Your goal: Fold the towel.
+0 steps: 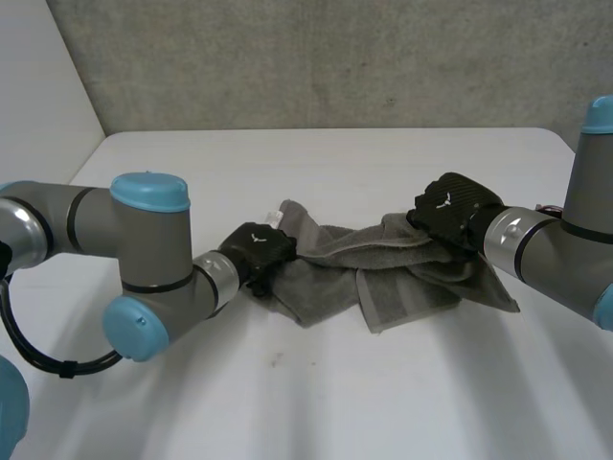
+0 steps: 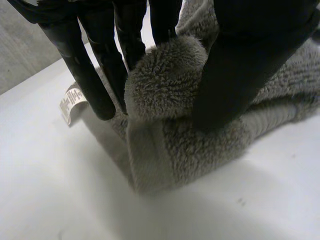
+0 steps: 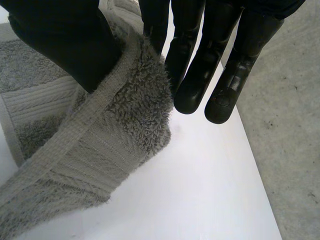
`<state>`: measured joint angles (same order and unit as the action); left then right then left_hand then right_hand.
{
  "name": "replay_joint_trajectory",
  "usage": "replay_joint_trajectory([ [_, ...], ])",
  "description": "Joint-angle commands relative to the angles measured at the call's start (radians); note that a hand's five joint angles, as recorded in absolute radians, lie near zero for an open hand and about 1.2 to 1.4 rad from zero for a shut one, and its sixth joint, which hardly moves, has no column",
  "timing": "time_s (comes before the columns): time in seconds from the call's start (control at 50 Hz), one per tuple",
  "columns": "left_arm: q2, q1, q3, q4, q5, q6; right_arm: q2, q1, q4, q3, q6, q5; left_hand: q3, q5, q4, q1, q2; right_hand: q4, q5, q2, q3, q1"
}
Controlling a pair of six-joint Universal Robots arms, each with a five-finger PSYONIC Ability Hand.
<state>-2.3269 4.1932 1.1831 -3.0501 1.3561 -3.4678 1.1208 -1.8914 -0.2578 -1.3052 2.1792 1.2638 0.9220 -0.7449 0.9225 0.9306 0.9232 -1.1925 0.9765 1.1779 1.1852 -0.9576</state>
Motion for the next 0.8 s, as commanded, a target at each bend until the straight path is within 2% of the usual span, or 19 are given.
replay_joint_trajectory([
  [0.02, 0.021, -0.008, -0.011, -0.004, 0.006, 0.030, -0.024, 0.000, 0.023, 0.009, -0.002, 0.000, 0.474, -0.477, 0.474, 0.466, 0.473, -0.204, 0.245, 0.218, 0.211, -0.439],
  [0.14, 0.007, -0.004, -0.086, -0.019, 0.017, 0.019, -0.049, -0.002, 0.034, 0.049, -0.004, -0.001, 0.474, -0.477, 0.474, 0.466, 0.473, -0.204, 0.245, 0.218, 0.211, -0.439],
  [0.2, -0.005, 0.008, -0.180, -0.044, 0.067, 0.015, -0.067, -0.003, 0.083, 0.121, -0.002, 0.003, 0.474, -0.477, 0.474, 0.466, 0.473, -0.204, 0.245, 0.218, 0.211, -0.439],
  [0.24, -0.012, 0.022, -0.332, -0.094, 0.162, -0.017, -0.079, -0.005, 0.232, 0.235, 0.020, 0.049, 0.474, -0.477, 0.474, 0.466, 0.473, -0.204, 0.245, 0.218, 0.211, -0.439],
  [0.26, -0.012, 0.022, -0.333, -0.095, 0.163, -0.017, -0.079, -0.005, 0.233, 0.236, 0.021, 0.049, 0.474, -0.477, 0.474, 0.466, 0.473, -0.204, 0.245, 0.218, 0.211, -0.439],
  [0.28, -0.008, 0.040, -0.417, -0.126, 0.213, -0.051, -0.073, -0.006, 0.350, 0.289, 0.045, 0.098, 0.474, -0.477, 0.474, 0.466, 0.473, -0.204, 0.245, 0.218, 0.211, -0.439],
  [0.3, -0.008, 0.041, -0.418, -0.127, 0.213, -0.051, -0.073, -0.006, 0.351, 0.290, 0.045, 0.098, 0.474, -0.477, 0.474, 0.466, 0.473, -0.204, 0.245, 0.218, 0.211, -0.439],
  [0.34, 0.015, 0.070, -0.555, -0.211, 0.300, -0.102, -0.041, -0.006, 0.611, 0.351, 0.121, 0.184, 0.474, -0.477, 0.474, 0.466, 0.473, -0.204, 0.245, 0.218, 0.211, -0.439],
  [0.36, 0.015, 0.070, -0.556, -0.211, 0.301, -0.102, -0.041, -0.006, 0.612, 0.351, 0.122, 0.184, 0.474, -0.477, 0.474, 0.466, 0.473, -0.204, 0.245, 0.218, 0.211, -0.439],
  [0.4, 0.078, 0.079, -0.605, -0.306, 0.348, -0.108, 0.011, -0.002, 0.786, 0.343, 0.194, 0.195, 0.474, -0.477, 0.474, 0.466, 0.473, -0.204, 0.245, 0.218, 0.211, -0.439],
  [0.46, 0.103, 0.071, -0.588, -0.334, 0.357, -0.102, 0.028, -0.002, 0.802, 0.326, 0.217, 0.177, 0.474, -0.477, 0.474, 0.466, 0.473, -0.204, 0.245, 0.218, 0.211, -0.439],
  [0.5, 0.153, 0.062, -0.475, -0.351, 0.354, -0.083, 0.043, -0.005, 0.784, 0.269, 0.234, 0.109, 0.474, -0.477, 0.474, 0.466, 0.473, -0.204, 0.245, 0.218, 0.211, -0.439],
  [0.52, 0.153, 0.062, -0.474, -0.351, 0.354, -0.083, 0.043, -0.005, 0.784, 0.268, 0.234, 0.109, 0.474, -0.477, 0.474, 0.466, 0.473, -0.204, 0.245, 0.218, 0.211, -0.439],
  [0.56, 0.210, 0.057, -0.302, -0.366, 0.351, -0.088, 0.053, -0.005, 0.732, 0.189, 0.234, 0.031, 0.474, -0.477, 0.474, 0.466, 0.473, -0.204, 0.245, 0.218, 0.211, -0.439],
  [0.58, 0.210, 0.057, -0.301, -0.366, 0.351, -0.088, 0.053, -0.005, 0.732, 0.188, 0.234, 0.031, 0.474, -0.477, 0.474, 0.466, 0.473, -0.204, 0.245, 0.218, 0.211, -0.439],
  [0.62, 0.242, 0.065, -0.115, -0.400, 0.350, -0.090, 0.047, 0.000, 0.634, 0.120, 0.232, -0.039, 0.474, -0.477, 0.474, 0.466, 0.473, -0.204, 0.245, 0.218, 0.211, -0.439],
  [0.68, 0.244, 0.067, -0.022, -0.434, 0.348, -0.094, 0.037, 0.005, 0.575, 0.090, 0.228, -0.063, 0.474, -0.477, 0.474, 0.466, 0.473, -0.204, 0.245, 0.218, 0.211, -0.439],
  [0.72, 0.242, 0.071, 0.157, -0.490, 0.344, -0.099, 0.008, 0.009, 0.459, 0.034, 0.225, -0.084, 0.474, -0.477, 0.474, 0.466, 0.473, -0.204, 0.245, 0.218, 0.211, -0.439],
  [0.8, 0.231, 0.073, 0.294, -0.532, 0.319, -0.111, -0.045, 0.011, 0.347, -0.026, 0.215, -0.083, 0.474, -0.477, 0.474, 0.466, 0.473, -0.204, 0.245, 0.218, 0.211, -0.439],
])
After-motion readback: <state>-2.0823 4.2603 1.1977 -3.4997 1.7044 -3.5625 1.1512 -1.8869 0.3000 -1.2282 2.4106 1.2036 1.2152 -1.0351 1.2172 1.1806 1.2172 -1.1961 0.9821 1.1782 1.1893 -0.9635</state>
